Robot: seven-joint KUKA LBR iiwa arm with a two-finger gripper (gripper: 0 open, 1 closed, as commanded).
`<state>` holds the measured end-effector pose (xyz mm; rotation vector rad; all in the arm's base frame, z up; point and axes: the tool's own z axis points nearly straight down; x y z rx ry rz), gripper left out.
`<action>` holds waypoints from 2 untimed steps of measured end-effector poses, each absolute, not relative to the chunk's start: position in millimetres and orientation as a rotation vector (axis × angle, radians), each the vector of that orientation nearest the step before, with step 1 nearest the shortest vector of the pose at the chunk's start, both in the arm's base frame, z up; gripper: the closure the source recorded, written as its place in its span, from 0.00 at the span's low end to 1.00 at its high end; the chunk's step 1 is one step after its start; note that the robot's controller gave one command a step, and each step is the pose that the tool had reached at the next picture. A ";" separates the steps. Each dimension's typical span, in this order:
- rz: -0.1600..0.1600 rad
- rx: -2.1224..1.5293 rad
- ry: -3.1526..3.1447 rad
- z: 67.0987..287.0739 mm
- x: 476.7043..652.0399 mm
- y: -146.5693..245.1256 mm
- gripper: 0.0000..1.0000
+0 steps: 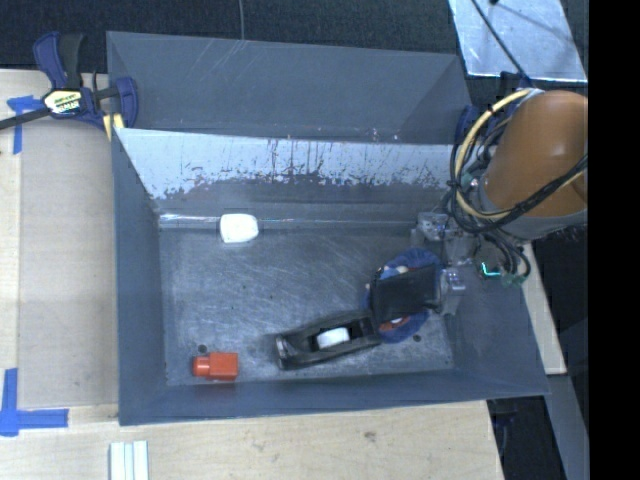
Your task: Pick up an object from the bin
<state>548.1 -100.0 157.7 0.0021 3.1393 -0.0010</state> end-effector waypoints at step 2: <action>-0.008 0.045 3.122 74.6 579.1 -105.1 1.00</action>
Offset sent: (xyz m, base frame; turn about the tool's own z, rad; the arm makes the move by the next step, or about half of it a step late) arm 0.0257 -0.0028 -0.0877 0.0284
